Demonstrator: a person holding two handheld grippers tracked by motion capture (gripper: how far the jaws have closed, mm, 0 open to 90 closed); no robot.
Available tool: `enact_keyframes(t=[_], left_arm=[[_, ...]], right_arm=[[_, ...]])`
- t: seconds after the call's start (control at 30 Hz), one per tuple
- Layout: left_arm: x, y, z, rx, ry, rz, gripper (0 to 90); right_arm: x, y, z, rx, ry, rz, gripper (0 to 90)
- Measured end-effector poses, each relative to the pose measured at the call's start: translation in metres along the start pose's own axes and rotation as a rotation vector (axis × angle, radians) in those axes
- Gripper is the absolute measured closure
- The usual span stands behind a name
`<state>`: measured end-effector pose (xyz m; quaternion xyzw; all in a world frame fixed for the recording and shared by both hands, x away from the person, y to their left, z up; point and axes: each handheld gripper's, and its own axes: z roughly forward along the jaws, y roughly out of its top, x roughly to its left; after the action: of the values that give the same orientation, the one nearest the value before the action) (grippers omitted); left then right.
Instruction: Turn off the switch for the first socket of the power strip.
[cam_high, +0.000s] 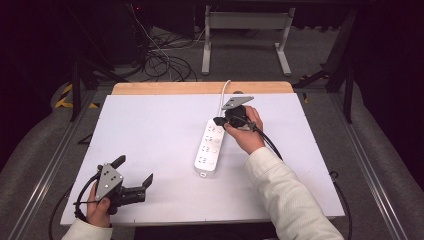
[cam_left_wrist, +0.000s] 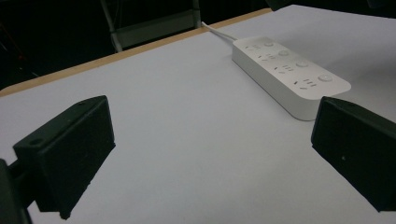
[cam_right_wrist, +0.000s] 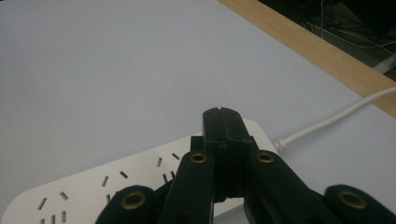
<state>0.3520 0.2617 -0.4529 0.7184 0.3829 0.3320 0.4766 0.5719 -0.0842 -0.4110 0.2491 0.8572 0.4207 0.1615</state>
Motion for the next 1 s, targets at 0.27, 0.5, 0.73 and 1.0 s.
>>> enact_keyframes(t=[0.27,0.5,0.73,1.0], left_arm=[[0.001,0.0,0.0,0.0,0.001,0.001,0.0],[0.0,0.0,0.0,0.0,0.002,-0.001,0.0],[0.0,0.0,0.0,-0.001,0.003,-0.005,0.0],[0.0,0.0,0.0,-0.001,0.004,-0.006,0.0]], right_arm=[[0.001,0.003,-0.01,-0.038,0.012,0.002,90.0],[0.004,0.003,-0.023,-0.118,0.021,0.03,52.1],[0.01,0.005,-0.046,-0.157,0.013,0.029,36.4],[0.02,0.002,-0.07,-0.181,0.022,0.031,27.8]])
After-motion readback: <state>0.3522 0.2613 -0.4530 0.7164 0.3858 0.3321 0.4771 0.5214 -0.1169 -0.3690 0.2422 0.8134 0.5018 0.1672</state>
